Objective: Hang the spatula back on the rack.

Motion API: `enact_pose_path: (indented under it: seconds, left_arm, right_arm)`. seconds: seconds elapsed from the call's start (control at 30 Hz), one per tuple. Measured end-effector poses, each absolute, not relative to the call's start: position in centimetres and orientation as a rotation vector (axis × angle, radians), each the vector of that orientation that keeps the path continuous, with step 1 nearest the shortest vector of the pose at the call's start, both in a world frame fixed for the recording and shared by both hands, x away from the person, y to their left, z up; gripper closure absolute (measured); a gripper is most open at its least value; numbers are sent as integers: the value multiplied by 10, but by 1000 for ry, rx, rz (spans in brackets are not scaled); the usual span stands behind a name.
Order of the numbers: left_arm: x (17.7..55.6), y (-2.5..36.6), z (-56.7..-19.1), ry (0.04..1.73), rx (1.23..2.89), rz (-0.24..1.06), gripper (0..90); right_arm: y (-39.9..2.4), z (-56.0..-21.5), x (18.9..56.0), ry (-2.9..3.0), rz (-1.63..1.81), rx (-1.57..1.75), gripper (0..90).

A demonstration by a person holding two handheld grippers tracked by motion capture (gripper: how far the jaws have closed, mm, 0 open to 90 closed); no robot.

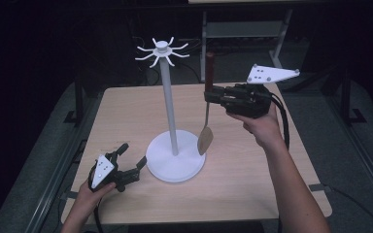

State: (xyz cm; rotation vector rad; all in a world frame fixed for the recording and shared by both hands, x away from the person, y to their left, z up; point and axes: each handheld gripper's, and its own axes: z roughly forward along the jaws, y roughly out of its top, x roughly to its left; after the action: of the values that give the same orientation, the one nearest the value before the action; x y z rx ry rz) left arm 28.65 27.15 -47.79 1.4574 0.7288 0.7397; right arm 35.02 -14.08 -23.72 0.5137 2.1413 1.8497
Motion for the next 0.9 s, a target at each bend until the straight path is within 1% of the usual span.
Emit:
enact_pose_path:
  seconds: [0.47,0.9]
  left_arm:
    - [287,272,-478,728,1457,740,126]
    - [287,271,-478,729,1457,740,127]
  right_arm:
    - [-119,-224,359,2159,1847,470,731]
    - [-108,-224,367,2175,1840,474,729]
